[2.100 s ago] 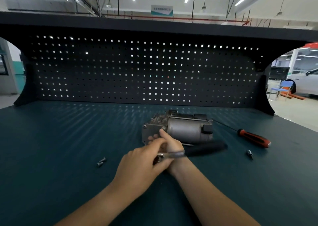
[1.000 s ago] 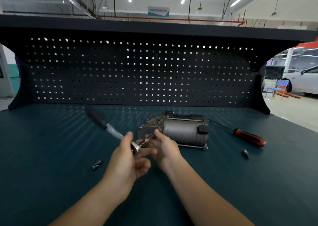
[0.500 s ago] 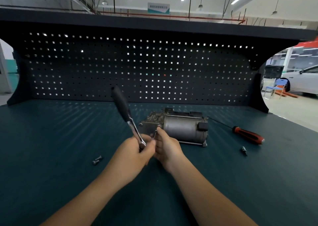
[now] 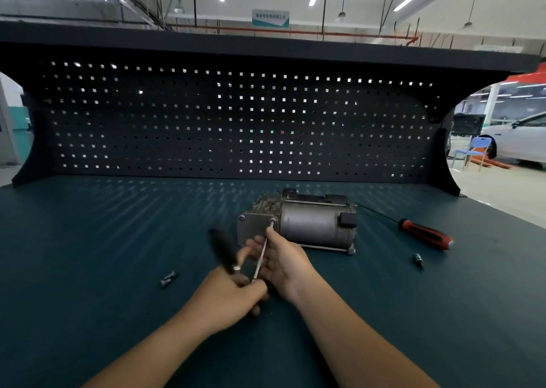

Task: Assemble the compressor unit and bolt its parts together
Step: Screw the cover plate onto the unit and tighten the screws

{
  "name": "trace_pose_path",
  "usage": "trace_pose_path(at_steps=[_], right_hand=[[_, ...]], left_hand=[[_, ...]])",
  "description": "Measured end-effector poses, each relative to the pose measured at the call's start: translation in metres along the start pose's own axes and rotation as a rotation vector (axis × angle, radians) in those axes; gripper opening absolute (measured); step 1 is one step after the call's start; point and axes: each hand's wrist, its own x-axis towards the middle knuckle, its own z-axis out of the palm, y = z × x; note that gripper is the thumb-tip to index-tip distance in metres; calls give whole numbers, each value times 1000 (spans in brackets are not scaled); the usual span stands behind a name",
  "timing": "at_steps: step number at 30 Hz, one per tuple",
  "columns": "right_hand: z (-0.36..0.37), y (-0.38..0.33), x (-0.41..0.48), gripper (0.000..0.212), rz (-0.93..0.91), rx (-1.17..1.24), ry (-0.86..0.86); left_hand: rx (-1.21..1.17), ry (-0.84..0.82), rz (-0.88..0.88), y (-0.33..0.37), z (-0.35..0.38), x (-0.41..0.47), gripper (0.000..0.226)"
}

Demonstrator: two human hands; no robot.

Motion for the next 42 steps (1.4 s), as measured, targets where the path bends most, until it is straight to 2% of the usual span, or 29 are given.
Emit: trace_pose_path(at_steps=[2, 4, 5, 6, 8, 10, 13, 16, 25, 34, 42], right_hand=[[0, 0, 0, 28, -24, -50, 4], [1, -2, 0, 28, -44, -77, -12], [1, -2, 0, 29, -49, -79, -23], [2, -3, -1, 29, -50, -79, -31], [2, -3, -3, 31, -48, -84, -42], [1, -2, -3, 31, -43, -100, -47], [-2, -3, -3, 31, -42, -98, -14], [-5, -5, -6, 33, -24, -75, 17], [-1, -4, -12, 38, 21, 20, -42], [9, -10, -16, 30, 109, 161, 3], [12, -9, -16, 30, 127, 223, 20]], left_hand=[[-471, 1, -246, 3, 3, 3, 28], [-860, 6, -373, 12, -2, 6, 14], [-1051, -7, -412, 17, -5, 7, 16], [-1210, -11, -440, 20, -8, 7, 19], [-1355, 7, -461, 22, -10, 7, 23], [-1325, 21, -437, 22, -8, 6, 22], [-1076, 22, -307, 22, -2, 4, 13], [-809, 28, -181, 23, 7, 1, 34], [-882, 55, -234, 26, 7, 4, 49], [-623, 55, -160, 31, 5, 7, 42], [-570, 47, -122, 27, 3, 7, 48]])
